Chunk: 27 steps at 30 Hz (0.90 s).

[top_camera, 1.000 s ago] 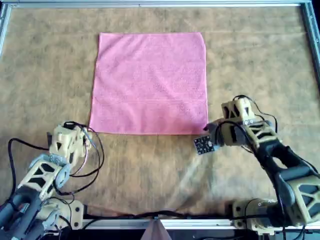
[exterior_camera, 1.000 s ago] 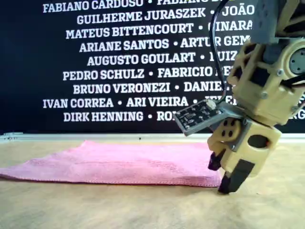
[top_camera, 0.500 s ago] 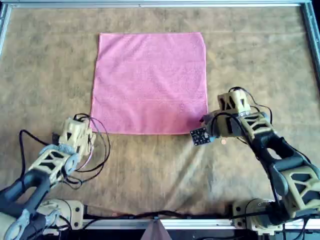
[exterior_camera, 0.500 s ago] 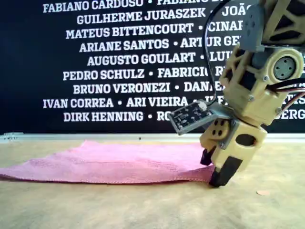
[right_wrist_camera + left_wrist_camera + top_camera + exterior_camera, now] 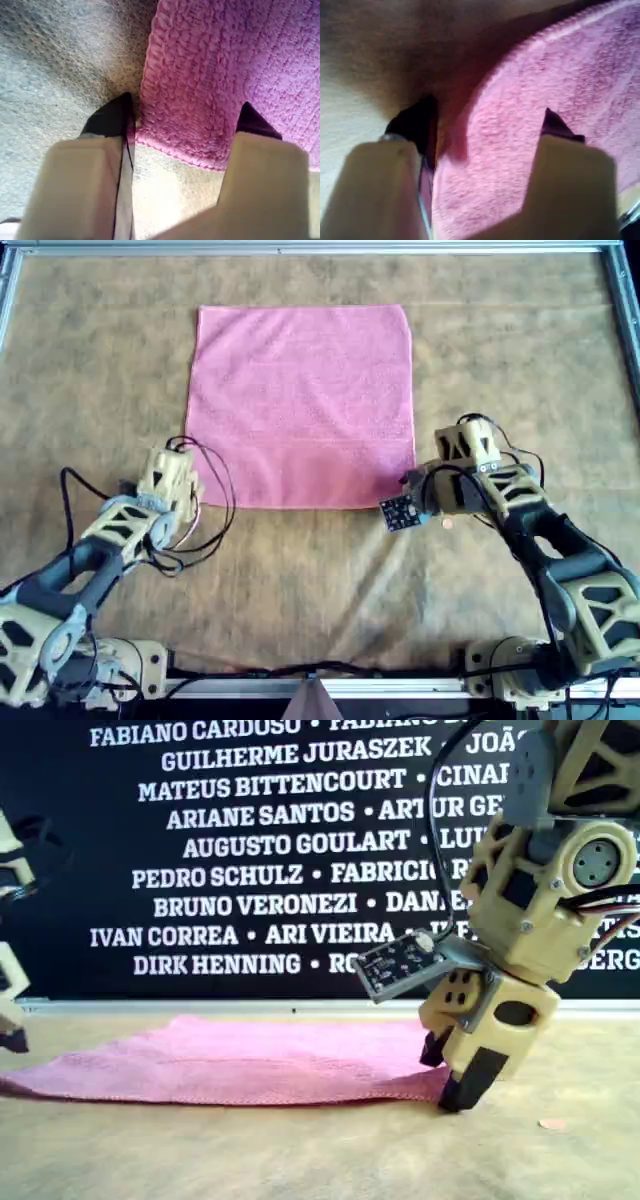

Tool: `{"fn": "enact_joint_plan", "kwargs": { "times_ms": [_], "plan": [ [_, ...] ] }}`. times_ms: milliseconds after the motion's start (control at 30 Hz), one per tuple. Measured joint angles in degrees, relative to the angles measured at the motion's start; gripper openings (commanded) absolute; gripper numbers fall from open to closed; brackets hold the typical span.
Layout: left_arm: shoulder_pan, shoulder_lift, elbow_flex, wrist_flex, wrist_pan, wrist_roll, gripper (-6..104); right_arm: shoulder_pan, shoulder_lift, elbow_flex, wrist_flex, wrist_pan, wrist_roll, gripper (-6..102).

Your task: Fold a cloth

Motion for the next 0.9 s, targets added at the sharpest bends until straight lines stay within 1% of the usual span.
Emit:
{"fn": "enact_joint_plan", "kwargs": {
  "times_ms": [200,267,300,433,500,567,633,733,800,900],
  "plan": [
    [0.0,-1.1,-2.3,0.0,0.0,0.0,74,0.0,-0.1,0.0,0.0,0.1,0.0,82],
    [0.0,-1.2,-3.0,0.0,0.0,0.4,74,0.2,-1.4,-2.2,0.0,0.2,0.0,82],
    [0.0,-1.8,-3.3,0.0,0.0,1.1,74,0.2,-2.1,-3.4,0.0,0.2,0.0,82],
    [0.0,-3.5,-4.1,-0.1,0.0,4.7,74,0.3,-4.5,-5.9,0.0,0.2,0.09,82],
    [0.0,-4.4,-4.9,-0.1,0.0,5.8,74,0.3,-4.7,-6.2,0.0,0.2,0.09,82],
    [0.0,-4.7,-5.1,-0.1,0.0,6.2,73,0.3,-4.8,-6.3,0.0,0.2,0.09,82],
    [0.0,-4.7,-5.1,-0.1,0.0,6.3,68,0.3,-4.9,-6.3,0.0,0.2,0.09,82],
    [0.0,-4.7,-5.1,-0.1,0.0,6.3,51,0.3,-4.9,-6.3,0.0,0.4,0.09,79],
    [0.0,-4.7,-5.1,-0.1,0.0,6.3,38,0.3,-4.9,-6.3,0.0,0.4,0.09,70],
    [0.0,-4.7,-5.1,-0.2,0.1,6.3,21,0.4,-4.8,-6.3,0.0,0.4,0.09,48]
  ]
}}
